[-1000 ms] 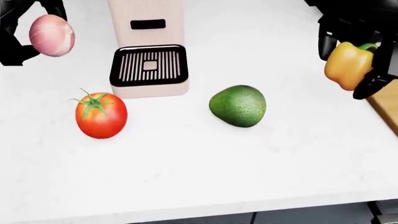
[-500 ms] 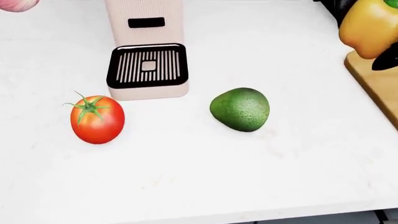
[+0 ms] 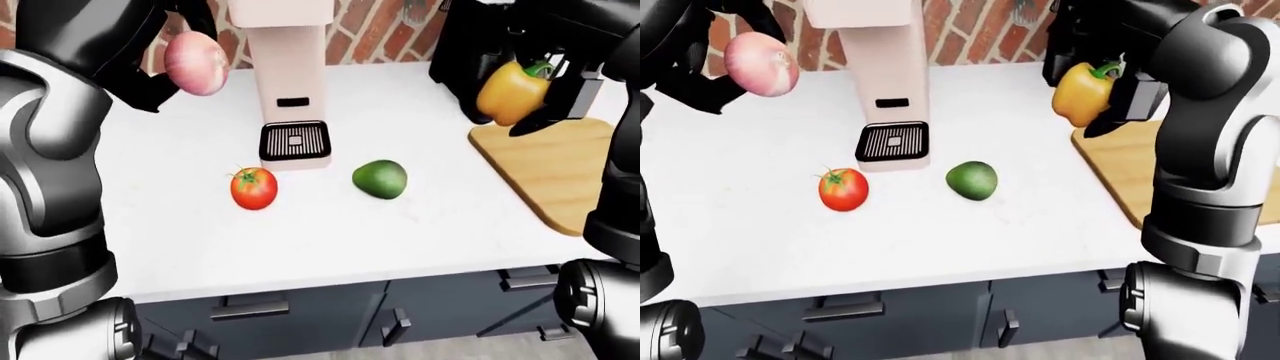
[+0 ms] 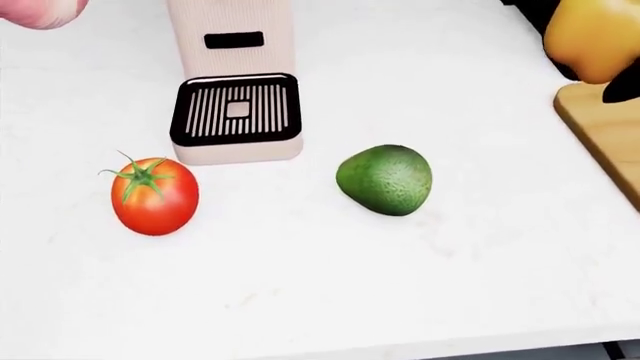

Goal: Place the avocado, onion, tomato and bell pepper on the cutting board.

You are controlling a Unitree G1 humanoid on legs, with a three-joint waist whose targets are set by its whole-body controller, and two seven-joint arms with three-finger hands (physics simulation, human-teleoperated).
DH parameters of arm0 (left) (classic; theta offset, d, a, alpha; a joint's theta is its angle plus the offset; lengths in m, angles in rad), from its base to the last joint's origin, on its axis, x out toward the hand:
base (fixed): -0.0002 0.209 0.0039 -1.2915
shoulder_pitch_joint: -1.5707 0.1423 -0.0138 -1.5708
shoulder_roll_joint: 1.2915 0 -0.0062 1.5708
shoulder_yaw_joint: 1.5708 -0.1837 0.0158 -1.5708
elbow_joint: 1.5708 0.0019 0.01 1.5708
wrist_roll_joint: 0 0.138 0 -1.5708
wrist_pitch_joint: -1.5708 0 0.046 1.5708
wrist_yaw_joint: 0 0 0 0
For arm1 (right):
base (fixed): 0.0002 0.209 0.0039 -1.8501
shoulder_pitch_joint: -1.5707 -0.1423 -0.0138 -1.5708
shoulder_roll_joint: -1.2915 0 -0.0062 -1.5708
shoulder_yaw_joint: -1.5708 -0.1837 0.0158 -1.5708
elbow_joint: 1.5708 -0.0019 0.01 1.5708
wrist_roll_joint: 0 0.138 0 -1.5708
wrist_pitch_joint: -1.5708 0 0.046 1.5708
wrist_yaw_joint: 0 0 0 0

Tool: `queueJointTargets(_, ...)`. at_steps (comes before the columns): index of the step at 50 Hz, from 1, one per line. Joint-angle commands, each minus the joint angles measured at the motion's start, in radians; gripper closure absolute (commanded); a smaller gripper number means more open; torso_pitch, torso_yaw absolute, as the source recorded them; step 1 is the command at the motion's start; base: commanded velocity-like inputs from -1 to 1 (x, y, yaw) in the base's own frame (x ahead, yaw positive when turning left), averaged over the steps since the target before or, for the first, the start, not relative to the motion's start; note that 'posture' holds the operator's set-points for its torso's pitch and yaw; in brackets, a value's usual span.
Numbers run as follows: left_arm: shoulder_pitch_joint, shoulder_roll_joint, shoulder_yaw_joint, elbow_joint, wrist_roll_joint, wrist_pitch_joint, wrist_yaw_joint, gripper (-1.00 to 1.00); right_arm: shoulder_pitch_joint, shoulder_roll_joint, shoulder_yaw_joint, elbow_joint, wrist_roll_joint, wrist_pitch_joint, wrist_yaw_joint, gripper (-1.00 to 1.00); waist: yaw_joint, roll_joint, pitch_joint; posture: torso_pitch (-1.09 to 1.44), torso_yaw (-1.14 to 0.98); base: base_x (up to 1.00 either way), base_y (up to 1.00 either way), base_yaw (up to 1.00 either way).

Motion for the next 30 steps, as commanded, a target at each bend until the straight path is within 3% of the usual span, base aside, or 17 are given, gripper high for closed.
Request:
queueJointTargets(1, -0.036, 0.015, 0.022, -0.028, -0.008, 0.005, 0.013, 1.0, -0.038, -0.019, -0.021, -0.024, 0.0, -0.001, -0.021, 1.0, 0.001, 0.012, -0.042, 0.0, 0.0, -0.02, -0.14, 0.0)
queueJointTargets(4, -0.032, 0.011, 0.019, -0.029, -0.009, 0.005, 0.01, 1.0, -0.046, -0.025, -0.024, -0.025, 0.006, 0.0, -0.016, 1.0, 0.006, 0.023, -0.041, 0.0, 0.0, -0.02, -0.15, 0.0)
queueJointTargets(6, -0.034, 0.01, 0.018, -0.024, -0.008, 0.003, 0.011, 1.0, -0.044, -0.026, -0.023, -0.026, 0.006, 0.001, -0.016, 1.0, 0.007, 0.019, -0.037, 0.0, 0.0, -0.02, -0.14, 0.0)
queueJointTargets(8, -0.037, 0.01, 0.02, -0.028, -0.011, 0.005, 0.005, 1.0, -0.043, -0.024, -0.023, -0.033, 0.008, 0.004, -0.011, 1.0, 0.005, -0.009, -0.029, 0.0, 0.0, -0.02, -0.14, 0.0)
queueJointTargets(9, -0.039, 0.011, 0.02, -0.026, -0.011, 0.005, 0.005, 1.0, -0.044, -0.024, -0.024, -0.034, 0.01, 0.006, -0.008, 1.0, 0.005, -0.034, -0.027, 0.0, 0.0, -0.02, -0.14, 0.0)
queueJointTargets(10, -0.035, 0.009, 0.021, -0.03, -0.011, 0.007, 0.006, 1.0, -0.043, -0.025, -0.024, -0.036, 0.01, 0.007, -0.008, 1.0, 0.004, -0.074, -0.036, 0.0, 0.0, -0.02, -0.16, 0.0)
queueJointTargets(11, -0.028, 0.007, 0.019, -0.032, -0.009, 0.005, 0.008, 1.0, -0.039, -0.024, -0.025, -0.039, 0.012, 0.009, -0.007, 1.0, 0.001, -0.043, -0.033, 0.0, 0.0, -0.01, -0.16, 0.0)
queueJointTargets(13, -0.027, 0.007, 0.017, -0.029, -0.006, 0.0, 0.008, 1.0, -0.037, -0.022, -0.022, -0.039, 0.01, 0.008, -0.008, 1.0, 0.005, -0.047, -0.028, 0.0, 0.0, -0.01, -0.16, 0.0)
queueJointTargets(21, -0.018, 0.006, 0.02, -0.028, -0.004, -0.009, 0.007, 1.0, -0.032, -0.009, -0.018, -0.038, 0.009, 0.006, -0.014, 1.0, 0.024, -0.002, -0.022, 0.0, 0.0, -0.02, -0.16, 0.0)
queueJointTargets(25, -0.019, 0.006, 0.022, -0.028, -0.006, -0.008, 0.005, 1.0, -0.027, -0.004, -0.02, -0.046, 0.01, 0.009, -0.013, 1.0, 0.023, 0.031, -0.023, 0.0, 0.0, -0.02, -0.16, 0.0)
queueJointTargets(27, -0.009, 0.001, 0.021, -0.036, -0.004, -0.009, 0.006, 1.0, -0.021, -0.005, -0.022, -0.051, 0.01, 0.01, -0.014, 1.0, 0.019, 0.071, -0.031, 0.0, 0.0, -0.01, -0.16, 0.0)
queueJointTargets(28, -0.008, 0.001, 0.021, -0.035, -0.004, -0.01, 0.007, 1.0, -0.02, -0.004, -0.022, -0.052, 0.011, 0.014, -0.013, 1.0, 0.01, 0.074, -0.04, 0.0, 0.0, -0.02, -0.16, 0.0)
queueJointTargets(29, -0.011, 0.002, 0.022, -0.035, -0.006, -0.009, 0.005, 1.0, -0.02, -0.003, -0.02, -0.052, 0.01, 0.014, -0.013, 1.0, 0.018, 0.057, -0.033, 0.0, 0.0, 0.0, -0.17, 0.0)
queueJointTargets(30, -0.013, 0.004, 0.024, -0.037, -0.009, -0.008, 0.001, 1.0, -0.023, -0.004, -0.02, -0.052, 0.011, 0.015, -0.01, 1.0, 0.011, 0.071, -0.03, 0.0, 0.0, -0.02, -0.16, 0.0)
